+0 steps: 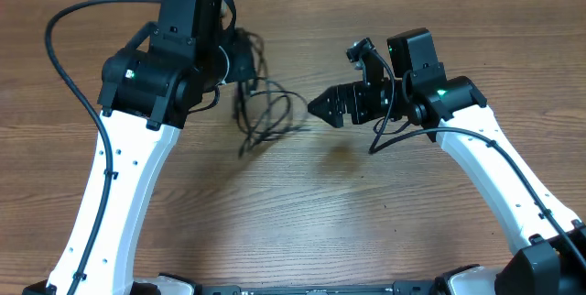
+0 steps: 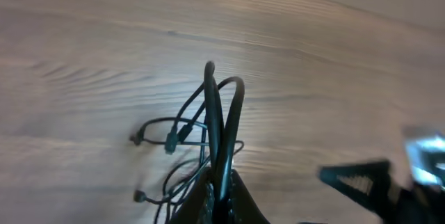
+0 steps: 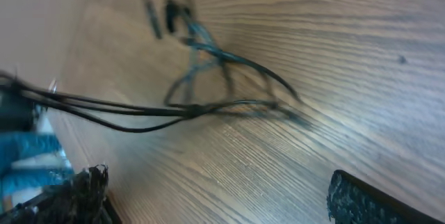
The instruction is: Untangle cables
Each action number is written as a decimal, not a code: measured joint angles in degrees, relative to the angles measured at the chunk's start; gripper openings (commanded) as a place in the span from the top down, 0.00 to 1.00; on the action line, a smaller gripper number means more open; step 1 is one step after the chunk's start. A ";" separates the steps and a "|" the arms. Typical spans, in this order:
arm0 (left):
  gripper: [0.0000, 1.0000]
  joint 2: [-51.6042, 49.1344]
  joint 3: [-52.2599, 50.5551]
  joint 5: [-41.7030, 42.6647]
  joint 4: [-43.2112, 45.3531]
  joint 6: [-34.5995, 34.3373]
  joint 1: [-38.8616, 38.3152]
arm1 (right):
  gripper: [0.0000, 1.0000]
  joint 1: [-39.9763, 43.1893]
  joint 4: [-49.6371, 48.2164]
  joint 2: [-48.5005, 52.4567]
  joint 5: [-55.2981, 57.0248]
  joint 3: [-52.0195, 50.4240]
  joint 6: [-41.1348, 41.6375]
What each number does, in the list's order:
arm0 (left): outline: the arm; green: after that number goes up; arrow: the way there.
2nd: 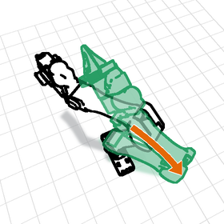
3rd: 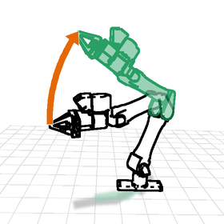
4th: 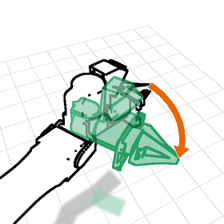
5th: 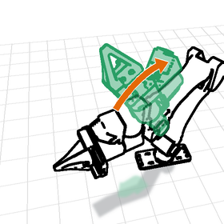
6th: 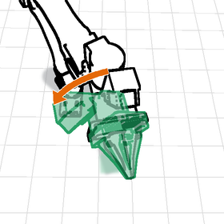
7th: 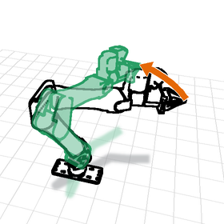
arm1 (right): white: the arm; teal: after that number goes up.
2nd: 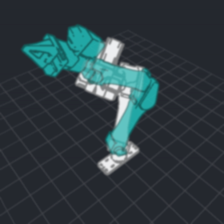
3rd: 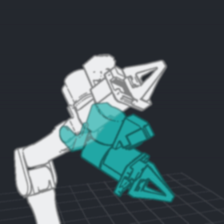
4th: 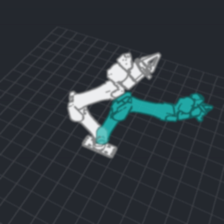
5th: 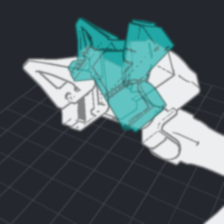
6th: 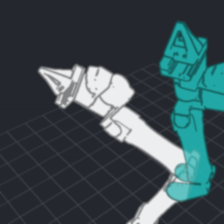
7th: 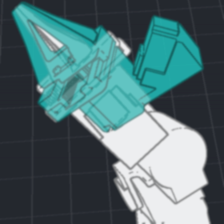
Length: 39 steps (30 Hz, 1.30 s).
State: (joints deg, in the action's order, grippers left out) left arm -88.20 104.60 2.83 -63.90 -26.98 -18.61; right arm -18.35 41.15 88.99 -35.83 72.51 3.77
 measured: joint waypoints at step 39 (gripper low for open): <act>0.96 0.00 0.00 24.09 8.35 10.49 0.00 | 0.96 0.00 6.73 6.43 -1.07 0.00 -21.99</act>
State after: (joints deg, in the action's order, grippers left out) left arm -88.20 104.60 26.92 -55.55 -16.49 -18.61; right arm -18.35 47.88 95.42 -36.91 72.51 -18.22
